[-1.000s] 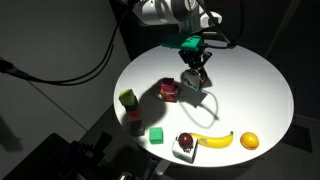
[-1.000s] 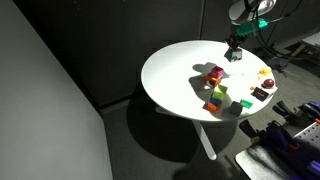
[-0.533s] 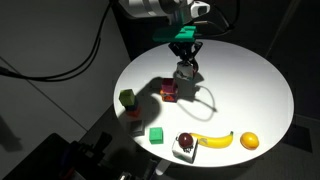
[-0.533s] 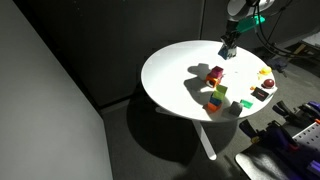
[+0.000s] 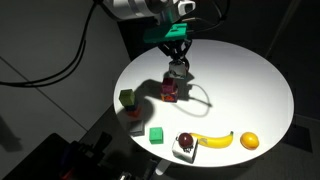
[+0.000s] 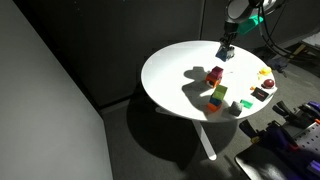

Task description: Put the middle soft toy block on the two stacked toy blocks

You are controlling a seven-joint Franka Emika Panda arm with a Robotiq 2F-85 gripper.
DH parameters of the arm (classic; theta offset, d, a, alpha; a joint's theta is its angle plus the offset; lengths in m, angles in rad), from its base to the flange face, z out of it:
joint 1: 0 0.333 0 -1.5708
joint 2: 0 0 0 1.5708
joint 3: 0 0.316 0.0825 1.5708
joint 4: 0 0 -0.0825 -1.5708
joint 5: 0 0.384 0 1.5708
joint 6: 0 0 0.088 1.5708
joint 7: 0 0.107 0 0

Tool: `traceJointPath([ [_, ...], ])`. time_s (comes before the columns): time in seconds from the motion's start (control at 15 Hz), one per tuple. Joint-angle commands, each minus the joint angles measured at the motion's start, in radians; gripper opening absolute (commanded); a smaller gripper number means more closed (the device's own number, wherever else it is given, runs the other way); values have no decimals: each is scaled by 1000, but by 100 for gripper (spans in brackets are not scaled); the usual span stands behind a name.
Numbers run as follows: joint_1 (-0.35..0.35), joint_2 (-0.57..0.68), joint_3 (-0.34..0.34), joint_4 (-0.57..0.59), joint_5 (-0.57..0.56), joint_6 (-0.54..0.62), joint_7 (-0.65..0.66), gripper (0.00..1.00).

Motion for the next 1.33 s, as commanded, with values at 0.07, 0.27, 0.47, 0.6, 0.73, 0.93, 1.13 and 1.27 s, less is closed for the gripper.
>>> traceJointPath([
  [0.07, 19, -64, 3, -81, -57, 8, -2, 6],
  [0.27, 30, -74, 10, -101, -47, -8, 15, 6],
  [0.47, 34, -78, 20, -113, -41, -9, 12, 6],
  [0.6, 31, -76, 33, -116, -31, -6, 3, 6],
  [0.73, 32, -71, 41, -118, -31, 0, 1, 6],
  [0.93, 34, -61, 49, -116, -33, 8, 1, 6],
  [1.13, 39, -54, 48, -112, -41, 12, 9, 7],
  [1.27, 41, -49, 45, -108, -43, 14, 11, 7],
])
